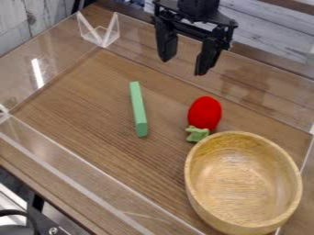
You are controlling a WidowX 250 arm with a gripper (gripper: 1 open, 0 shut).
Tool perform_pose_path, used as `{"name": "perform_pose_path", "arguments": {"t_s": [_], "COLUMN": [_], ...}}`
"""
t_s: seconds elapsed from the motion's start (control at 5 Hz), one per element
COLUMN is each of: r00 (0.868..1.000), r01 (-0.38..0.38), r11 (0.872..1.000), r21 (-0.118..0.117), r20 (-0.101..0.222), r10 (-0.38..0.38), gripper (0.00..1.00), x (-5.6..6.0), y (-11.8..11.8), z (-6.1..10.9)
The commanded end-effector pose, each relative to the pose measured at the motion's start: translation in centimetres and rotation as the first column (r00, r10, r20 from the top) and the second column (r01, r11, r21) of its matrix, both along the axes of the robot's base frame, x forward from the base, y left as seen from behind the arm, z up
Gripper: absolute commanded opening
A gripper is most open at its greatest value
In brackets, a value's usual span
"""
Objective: Put the green block in the brown bowl
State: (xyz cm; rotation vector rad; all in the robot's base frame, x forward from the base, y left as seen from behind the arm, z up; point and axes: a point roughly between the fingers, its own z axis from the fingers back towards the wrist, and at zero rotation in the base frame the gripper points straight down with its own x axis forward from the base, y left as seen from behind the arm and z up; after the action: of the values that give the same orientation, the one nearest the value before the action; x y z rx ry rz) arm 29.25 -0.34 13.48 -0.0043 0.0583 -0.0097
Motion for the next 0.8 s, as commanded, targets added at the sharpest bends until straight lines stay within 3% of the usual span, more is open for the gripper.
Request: {"name": "perform_pose_path", "arguments": {"t_s": [0.0, 0.2, 0.4, 0.6], "r00": [0.999, 0.989, 0.962, 0.935], "r01": [-0.018, -0.141, -0.273, -0.355], "r11": [1.0, 0.99, 0.962, 0.934], "r21": [-0.001, -0.004, -0.017, -0.036], "r20": [-0.036, -0.043, -0.029, -0.033], "r10": [0.018, 0.141, 0.273, 0.354], "gripper": [1.0, 1.0, 1.0, 1.0], "x": [-0.4, -1.6, -2.8, -3.1], "y": [0.1, 1.7, 3.9, 5.2], "z": [-1.2, -2.2, -2.8, -3.7]}}
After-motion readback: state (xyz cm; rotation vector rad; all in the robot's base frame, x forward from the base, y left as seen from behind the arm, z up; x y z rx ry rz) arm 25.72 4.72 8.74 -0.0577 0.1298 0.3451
